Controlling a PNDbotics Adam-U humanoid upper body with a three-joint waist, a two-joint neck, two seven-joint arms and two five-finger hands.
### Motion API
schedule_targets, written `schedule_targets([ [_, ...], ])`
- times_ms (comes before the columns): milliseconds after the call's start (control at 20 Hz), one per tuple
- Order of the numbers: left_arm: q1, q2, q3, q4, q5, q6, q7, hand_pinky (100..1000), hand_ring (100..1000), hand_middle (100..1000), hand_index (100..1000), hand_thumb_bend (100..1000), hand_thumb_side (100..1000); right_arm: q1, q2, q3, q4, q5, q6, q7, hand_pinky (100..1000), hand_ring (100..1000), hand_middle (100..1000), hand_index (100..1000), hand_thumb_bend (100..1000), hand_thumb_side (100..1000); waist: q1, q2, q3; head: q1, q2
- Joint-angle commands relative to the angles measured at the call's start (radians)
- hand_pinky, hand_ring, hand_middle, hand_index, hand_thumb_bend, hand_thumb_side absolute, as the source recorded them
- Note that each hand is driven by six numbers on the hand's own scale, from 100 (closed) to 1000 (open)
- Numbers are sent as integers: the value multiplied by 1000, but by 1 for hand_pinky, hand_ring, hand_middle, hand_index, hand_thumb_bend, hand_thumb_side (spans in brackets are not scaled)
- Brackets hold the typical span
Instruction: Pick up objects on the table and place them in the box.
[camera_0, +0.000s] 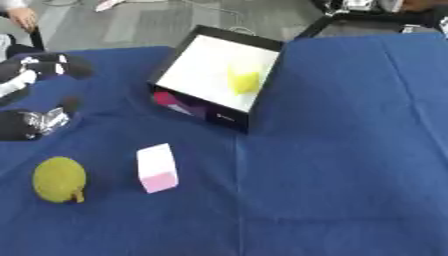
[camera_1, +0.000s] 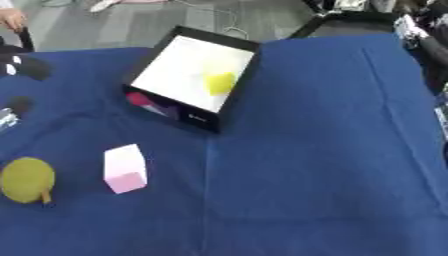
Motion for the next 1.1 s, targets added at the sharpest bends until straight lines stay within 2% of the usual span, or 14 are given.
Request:
schedule_targets([
  [50, -20, -20, -10, 3, 15, 13, -67, 908, 817, 854, 899, 100, 814, -8, -29, -5, -4, 7, -1, 5, 1000, 1000, 1000, 902, 100, 470, 8, -31, 4, -20, -2],
  [250, -23, -65, -17, 25, -7, 26, -116, 926, 812, 837, 911, 100, 804, 0, -26, -5, 2, 10, -1, 8, 1000, 1000, 1000, 902, 100, 470, 6, -36, 7, -49, -2],
  [350, -25, -85, -28, 31, -26, 17, -139, 931, 814, 838, 910, 100, 850, 1, -26, -5, 3, 10, -2, 9, 1000, 1000, 1000, 902, 100, 470, 5, -34, 7, -57, -2],
  [400, -26, -95, -31, 35, -34, 14, -150, 934, 815, 839, 910, 100, 941, 0, -26, -6, 4, 10, -3, 9, 1000, 1000, 1000, 902, 100, 470, 4, -33, 7, -59, -2],
  [450, -27, -107, -33, 39, -44, 12, -157, 935, 816, 840, 911, 100, 995, 0, -26, -6, 4, 10, -3, 9, 1000, 1000, 1000, 902, 100, 470, 2, -31, 6, -59, -2],
  [700, -30, -142, -39, 46, -93, 12, -150, 949, 824, 850, 907, 100, 999, -3, -27, -7, 5, 9, -7, 8, 1000, 1000, 1000, 901, 100, 470, -3, -23, 4, -49, -2],
  [800, -29, -147, -40, 40, -88, 10, -143, 982, 842, 868, 922, 100, 906, -4, -28, -7, 6, 9, -8, 8, 1000, 1000, 1000, 901, 100, 470, -5, -23, 5, -41, -2],
  [850, -26, -148, -40, 34, -73, 4, -144, 986, 844, 870, 924, 100, 902, -4, -28, -7, 7, 9, -8, 9, 1000, 1000, 1000, 902, 100, 470, -5, -23, 5, -37, -2],
  [900, -24, -147, -41, 30, -56, -1, -151, 996, 850, 876, 931, 100, 861, -4, -28, -7, 7, 9, -9, 9, 1000, 1000, 1000, 902, 100, 470, -5, -23, 6, -32, -2],
  [1100, -22, -146, -33, 24, -16, 21, -169, 982, 830, 853, 921, 100, 727, -4, -30, -8, 11, 11, -11, 10, 1000, 1000, 1000, 901, 100, 470, -4, -24, 8, -23, -2],
])
